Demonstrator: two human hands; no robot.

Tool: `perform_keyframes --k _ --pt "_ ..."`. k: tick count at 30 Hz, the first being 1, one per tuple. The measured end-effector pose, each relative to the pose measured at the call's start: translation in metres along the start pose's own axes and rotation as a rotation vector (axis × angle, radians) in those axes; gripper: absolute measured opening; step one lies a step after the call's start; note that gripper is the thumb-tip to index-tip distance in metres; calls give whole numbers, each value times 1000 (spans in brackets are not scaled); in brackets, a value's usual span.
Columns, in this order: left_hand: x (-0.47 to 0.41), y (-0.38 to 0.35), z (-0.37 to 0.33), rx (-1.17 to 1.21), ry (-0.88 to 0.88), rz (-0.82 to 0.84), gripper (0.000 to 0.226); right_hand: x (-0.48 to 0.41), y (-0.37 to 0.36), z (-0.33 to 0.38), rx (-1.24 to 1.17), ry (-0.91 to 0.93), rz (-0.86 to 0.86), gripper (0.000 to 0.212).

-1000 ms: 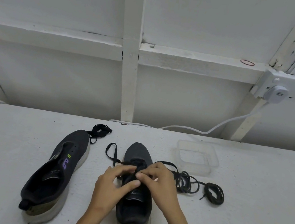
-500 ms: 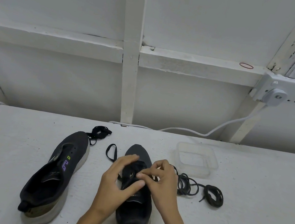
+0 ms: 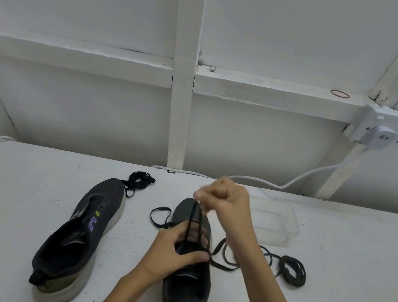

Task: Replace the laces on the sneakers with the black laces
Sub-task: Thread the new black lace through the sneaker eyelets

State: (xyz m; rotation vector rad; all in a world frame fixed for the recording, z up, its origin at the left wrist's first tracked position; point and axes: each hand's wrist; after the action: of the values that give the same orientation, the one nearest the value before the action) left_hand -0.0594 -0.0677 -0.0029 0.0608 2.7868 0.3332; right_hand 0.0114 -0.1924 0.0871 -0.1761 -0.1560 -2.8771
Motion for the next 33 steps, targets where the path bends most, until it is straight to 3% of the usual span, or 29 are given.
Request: perform_keyframes --k 5,9,11,13,15,17,19,23,27,33 --pt "0 2 0 36 19 5 40 -34 -1 53 -240 88 -70 4" --pt "-2 4 1 66 30 5 36 -58 -1 41 -294 43 -144 3" --pt "-2 6 1 75 27 15 33 -66 4 20 -126 -83 -93 5" --pt "-3 6 2 77 21 18 33 -65 19 1 265 -226 -31 27" --pt "-2 5 3 78 19 10 33 -53 33 -11 611 -361 122 51" --pt "-3 3 3 79 10 3 32 -36 35 -19 727 -485 324 59" --pt "-4 2 3 78 0 7 34 -21 31 -25 693 -501 400 53" --pt "-4 2 2 88 -1 3 37 -13 18 -33 528 -341 301 36" --pt "-4 2 1 86 14 -1 33 -15 10 -26 285 -204 167 33" --pt "-10 4 1 24 31 58 29 -24 8 8 181 -138 175 22"
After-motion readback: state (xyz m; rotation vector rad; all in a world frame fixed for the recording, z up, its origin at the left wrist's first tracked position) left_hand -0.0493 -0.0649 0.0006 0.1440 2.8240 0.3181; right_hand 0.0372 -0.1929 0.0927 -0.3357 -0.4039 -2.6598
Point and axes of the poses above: each hand's wrist, its own x-axis away from the middle knuckle, its own y-axis out of the back of the hand, z = x × y, and after that the axes turned 15 degrees about -y, right-handed
